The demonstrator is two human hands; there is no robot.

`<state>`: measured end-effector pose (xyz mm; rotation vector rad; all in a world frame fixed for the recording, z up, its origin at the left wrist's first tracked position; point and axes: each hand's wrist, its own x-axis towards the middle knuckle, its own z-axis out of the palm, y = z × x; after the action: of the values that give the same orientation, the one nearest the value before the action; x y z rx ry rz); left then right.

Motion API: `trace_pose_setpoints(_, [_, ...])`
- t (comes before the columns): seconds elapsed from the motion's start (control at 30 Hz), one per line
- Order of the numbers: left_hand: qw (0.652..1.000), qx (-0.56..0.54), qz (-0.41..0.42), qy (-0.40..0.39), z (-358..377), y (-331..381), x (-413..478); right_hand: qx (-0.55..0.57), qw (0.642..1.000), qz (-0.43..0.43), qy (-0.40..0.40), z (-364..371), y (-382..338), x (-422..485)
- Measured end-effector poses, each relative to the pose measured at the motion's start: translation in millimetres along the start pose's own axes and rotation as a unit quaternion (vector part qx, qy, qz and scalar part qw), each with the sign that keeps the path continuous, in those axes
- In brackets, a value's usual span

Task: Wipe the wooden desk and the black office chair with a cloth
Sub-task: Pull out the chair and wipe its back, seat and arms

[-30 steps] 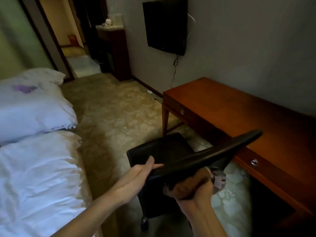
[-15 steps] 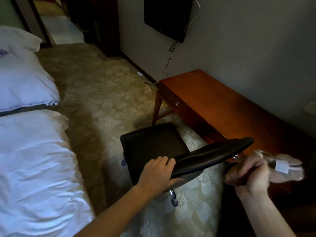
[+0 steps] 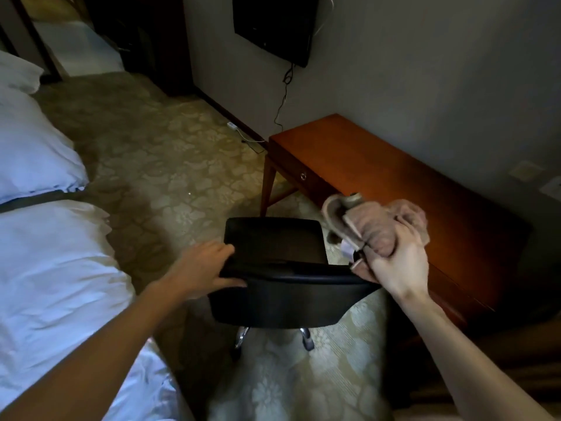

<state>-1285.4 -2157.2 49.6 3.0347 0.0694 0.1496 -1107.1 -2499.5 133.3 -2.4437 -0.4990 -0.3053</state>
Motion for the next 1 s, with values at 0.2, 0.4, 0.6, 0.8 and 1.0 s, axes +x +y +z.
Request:
trace_pose_setpoints(0.2, [0.976,-0.136,-0.149,0.085,-4.1,-22.9,-5.2,-0.095,0.989,-0.025,-0.106,25.9,-4.9,-37.1])
trace_pose_setpoints(0.4, [0.826,-0.265,-0.439,0.236,2.1,14.0,45.1,-0.022,0.998,0.009,-0.054,68.4,-38.3,-73.0])
trace_pose_setpoints(0.6, [0.705,-0.342,-0.514,0.348,1.1,32.0,76.5,0.011,0.998,-0.070,0.001,89.8,-57.2,-64.0])
trace_pose_setpoints(0.8, [0.703,-0.355,-0.518,0.334,-5.7,4.3,104.8,0.014,0.994,-0.090,0.060,115.9,-65.3,-45.9])
trace_pose_setpoints(1.0, [0.728,-0.356,-0.485,0.329,-15.5,-10.2,140.2,0.024,0.997,-0.067,0.028,131.0,-68.5,-8.3])
